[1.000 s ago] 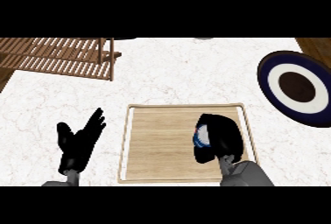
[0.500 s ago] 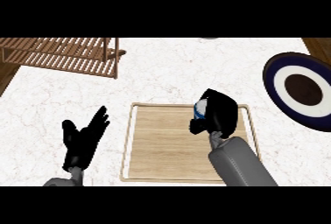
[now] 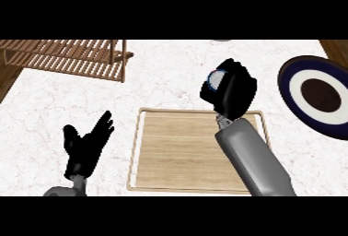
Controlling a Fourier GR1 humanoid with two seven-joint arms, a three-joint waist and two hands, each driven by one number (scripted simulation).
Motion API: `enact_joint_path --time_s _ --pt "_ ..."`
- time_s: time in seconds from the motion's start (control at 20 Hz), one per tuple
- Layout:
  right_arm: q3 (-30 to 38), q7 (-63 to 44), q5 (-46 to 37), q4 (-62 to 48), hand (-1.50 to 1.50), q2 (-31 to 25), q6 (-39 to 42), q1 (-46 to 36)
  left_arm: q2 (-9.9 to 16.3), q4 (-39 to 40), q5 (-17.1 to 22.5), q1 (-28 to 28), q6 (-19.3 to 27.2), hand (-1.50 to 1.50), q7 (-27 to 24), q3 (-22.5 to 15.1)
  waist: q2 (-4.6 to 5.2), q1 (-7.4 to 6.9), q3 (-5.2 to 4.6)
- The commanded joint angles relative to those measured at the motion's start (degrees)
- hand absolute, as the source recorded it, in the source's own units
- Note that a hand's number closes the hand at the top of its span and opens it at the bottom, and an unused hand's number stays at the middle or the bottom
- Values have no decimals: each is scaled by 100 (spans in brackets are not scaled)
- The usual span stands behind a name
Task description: Pick the can from the tray and place it in the plate
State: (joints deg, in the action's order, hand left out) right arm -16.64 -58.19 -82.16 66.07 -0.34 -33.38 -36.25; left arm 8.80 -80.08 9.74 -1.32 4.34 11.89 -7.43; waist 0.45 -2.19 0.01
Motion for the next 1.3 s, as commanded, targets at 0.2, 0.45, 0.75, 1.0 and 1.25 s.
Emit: enact_joint_path --time_s 0.2,0.45,0.75,1.0,1.25 --pt "731 -951 -870 295 150 31 -1782 182 -49 -147 -130 142 160 0 29 -42 -49 204 4" --pt "1329 -443 -518 161 150 31 -3119 532 -17 -54 -25 164 -1 0 -7 19 -8 175 8" --pt "1930 202 30 -151 150 -634 -3532 831 -173 -319 -251 310 268 0 11 -88 -32 180 5" --pt "2419 611 771 -666 150 -1462 -4242 875 -42 -144 -68 482 -49 0 -222 64 -9 139 9" --pt "2224 1311 2386 -1457 150 -2422 -4537 663 -263 -136 -174 121 127 0 -14 -48 17 85 21"
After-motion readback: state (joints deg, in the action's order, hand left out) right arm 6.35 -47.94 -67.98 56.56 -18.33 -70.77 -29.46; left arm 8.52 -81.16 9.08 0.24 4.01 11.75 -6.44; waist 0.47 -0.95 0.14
